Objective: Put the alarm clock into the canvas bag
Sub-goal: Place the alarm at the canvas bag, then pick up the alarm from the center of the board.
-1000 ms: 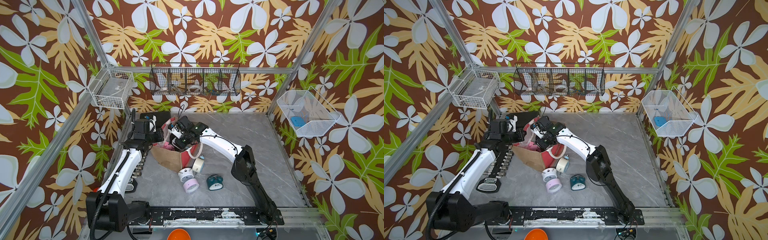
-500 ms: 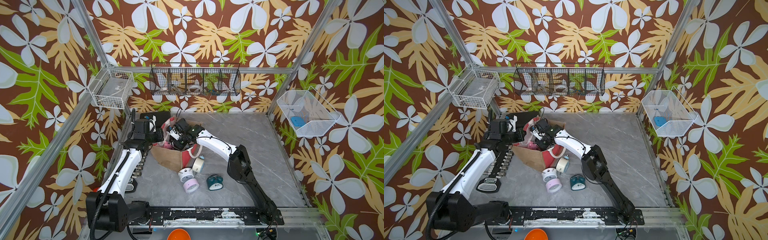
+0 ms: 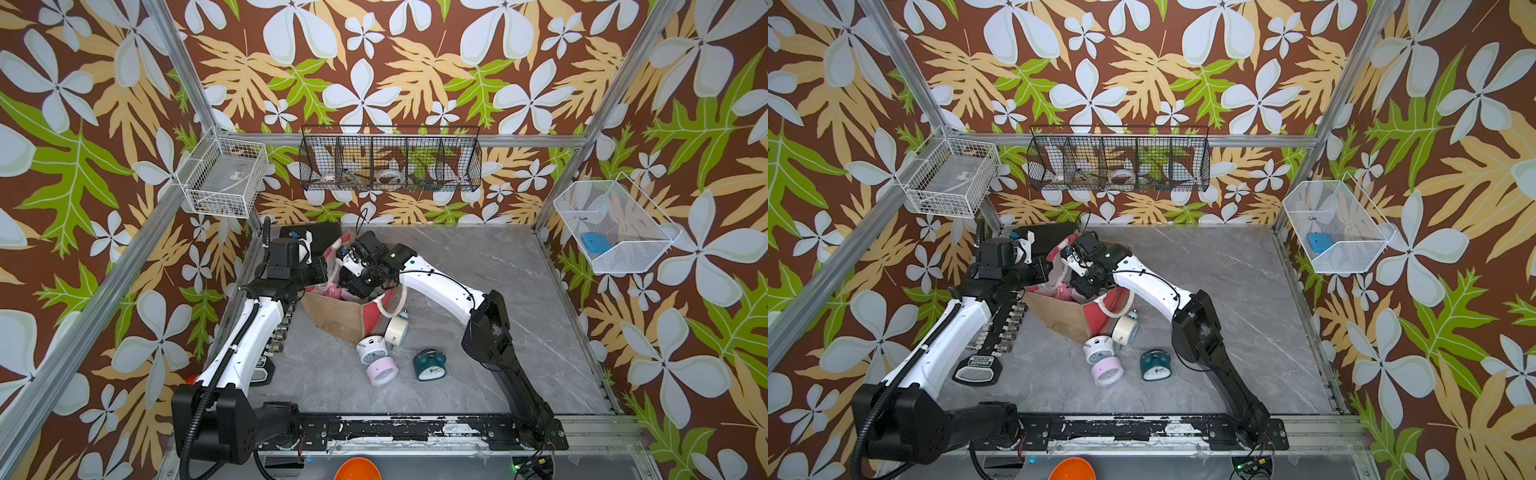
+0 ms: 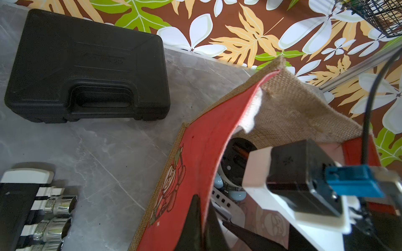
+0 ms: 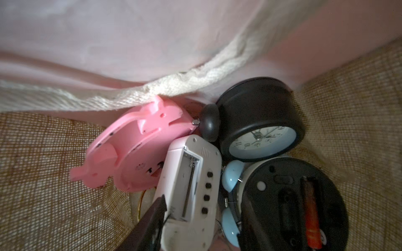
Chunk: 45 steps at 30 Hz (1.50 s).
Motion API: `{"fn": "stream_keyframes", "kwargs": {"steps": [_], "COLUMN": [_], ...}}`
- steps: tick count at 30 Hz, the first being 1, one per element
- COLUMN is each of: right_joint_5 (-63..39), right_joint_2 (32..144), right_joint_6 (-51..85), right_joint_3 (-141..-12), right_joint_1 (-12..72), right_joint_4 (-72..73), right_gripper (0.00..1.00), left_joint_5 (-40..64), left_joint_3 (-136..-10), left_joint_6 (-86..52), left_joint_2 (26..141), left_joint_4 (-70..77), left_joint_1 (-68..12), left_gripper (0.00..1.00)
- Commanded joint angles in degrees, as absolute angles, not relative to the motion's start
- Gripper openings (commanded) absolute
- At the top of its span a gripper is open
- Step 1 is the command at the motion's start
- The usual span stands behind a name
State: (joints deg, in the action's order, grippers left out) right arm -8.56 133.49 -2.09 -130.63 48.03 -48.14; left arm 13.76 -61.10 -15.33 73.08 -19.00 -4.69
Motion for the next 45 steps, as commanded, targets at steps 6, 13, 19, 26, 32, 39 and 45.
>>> {"fn": "stream_keyframes", "kwargs": {"steps": [6, 13, 19, 26, 32, 39, 45], "right_joint_5": [-8.6, -7.7, -6.6, -5.0, -6.2, -11.1, -14.0], "right_joint_2": [131.6, 128.5, 125.1, 119.1, 112.4, 104.4, 97.3], "right_joint_6": [-1.7, -1.6, -1.5, -3.1, -5.5, -8.5, -14.0], "right_joint_3": [-131.1, -130.9, -129.9, -124.6, -117.4, -108.6, -99.6], "right_joint_1": [48.2, 48.2, 48.2, 48.2, 47.2, 43.5, 40.4], "right_joint_4": [-48.3, -47.9, -47.5, -46.7, -46.4, -46.2, -48.1], "right_gripper": [0.56, 0.56, 0.56, 0.56, 0.56, 0.56, 0.56], "left_joint_5": [13.8, 13.8, 13.8, 13.7, 13.6, 13.7, 13.7], "left_joint_3": [-61.1, -61.1, -61.1, -61.1, -61.1, -61.1, -61.1], "left_joint_6": [-15.3, -15.4, -15.3, -15.4, -15.3, -15.3, -15.4], "left_joint_2": [72.9, 73.0, 73.1, 73.2, 73.1, 73.1, 73.1], "left_joint_4": [-17.4, -17.4, -17.5, -17.5, -17.5, -17.5, -17.5], "left_joint_1": [-4.7, -4.7, -4.7, -4.7, -4.7, -4.7, -4.7], "left_gripper": [0.0, 0.0, 0.0, 0.0, 0.0, 0.0, 0.0]}}
